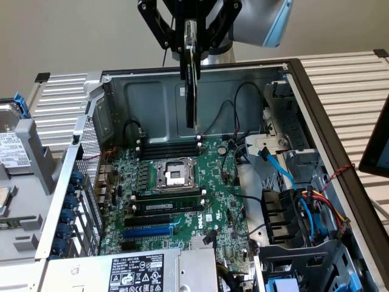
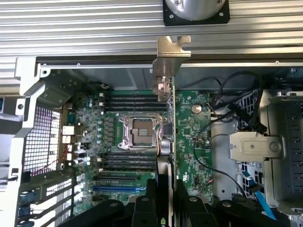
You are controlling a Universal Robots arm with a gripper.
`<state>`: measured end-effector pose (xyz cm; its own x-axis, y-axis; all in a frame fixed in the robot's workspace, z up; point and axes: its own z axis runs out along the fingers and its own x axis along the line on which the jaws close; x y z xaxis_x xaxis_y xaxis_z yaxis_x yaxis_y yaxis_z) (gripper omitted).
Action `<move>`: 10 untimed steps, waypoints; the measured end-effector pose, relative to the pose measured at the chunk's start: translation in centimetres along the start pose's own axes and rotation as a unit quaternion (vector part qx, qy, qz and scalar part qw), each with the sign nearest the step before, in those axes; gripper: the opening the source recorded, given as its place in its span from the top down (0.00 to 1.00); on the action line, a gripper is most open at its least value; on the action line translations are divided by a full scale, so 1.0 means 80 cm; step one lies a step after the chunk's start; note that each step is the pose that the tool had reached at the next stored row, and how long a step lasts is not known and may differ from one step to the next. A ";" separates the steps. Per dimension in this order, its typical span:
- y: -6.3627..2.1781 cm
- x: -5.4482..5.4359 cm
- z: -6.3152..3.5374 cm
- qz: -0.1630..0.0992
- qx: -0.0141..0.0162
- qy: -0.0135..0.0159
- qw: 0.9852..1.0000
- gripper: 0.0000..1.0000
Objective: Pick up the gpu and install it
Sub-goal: 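Pick up the gpu and move the gpu toward the slot, then insert the gpu into the slot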
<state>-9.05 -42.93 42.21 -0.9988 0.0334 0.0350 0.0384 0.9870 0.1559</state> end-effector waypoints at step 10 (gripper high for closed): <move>0.000 -0.010 0.005 -0.025 0.001 0.017 1.000 0.73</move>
<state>-8.26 -42.88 41.77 -0.9979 -0.0210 0.0608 -0.0113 0.9878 0.1556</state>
